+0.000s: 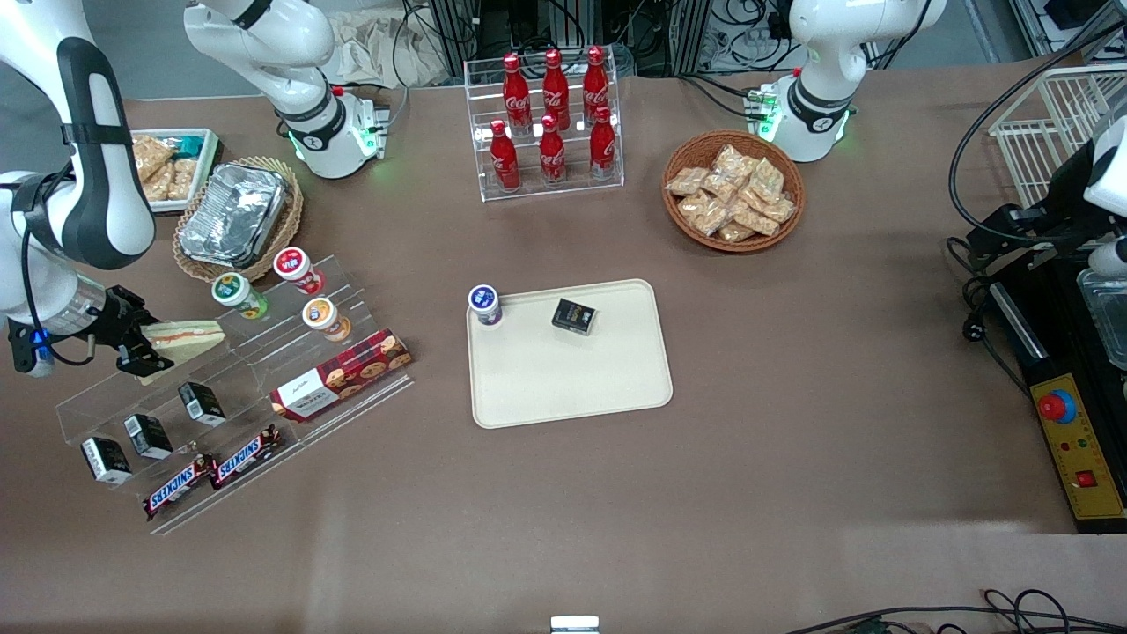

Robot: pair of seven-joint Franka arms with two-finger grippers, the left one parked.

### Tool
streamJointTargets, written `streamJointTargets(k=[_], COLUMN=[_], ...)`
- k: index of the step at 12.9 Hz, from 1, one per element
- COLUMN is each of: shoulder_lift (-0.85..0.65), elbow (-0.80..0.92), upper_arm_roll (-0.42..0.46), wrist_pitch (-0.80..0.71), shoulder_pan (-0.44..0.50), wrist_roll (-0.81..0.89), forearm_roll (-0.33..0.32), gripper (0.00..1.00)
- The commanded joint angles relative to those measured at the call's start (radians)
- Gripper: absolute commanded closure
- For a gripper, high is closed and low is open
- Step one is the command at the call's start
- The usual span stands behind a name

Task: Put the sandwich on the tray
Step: 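Close the right gripper on the wrapped sandwich's edge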

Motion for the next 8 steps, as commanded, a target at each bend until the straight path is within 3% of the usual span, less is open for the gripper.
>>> streamJointTargets(k=[1,8], shoulder_lift=[-0.002,0.004], elbow=[-0.013,-0.013], upper_arm_roll=[0.008,0.007], wrist_pitch=[0.023,0.026], shoulder_pan=[-0.01,-0.011], wrist_roll=[0.009,0.012], forearm_roll=[-0.016,-0.014], gripper=[0.26,0.3])
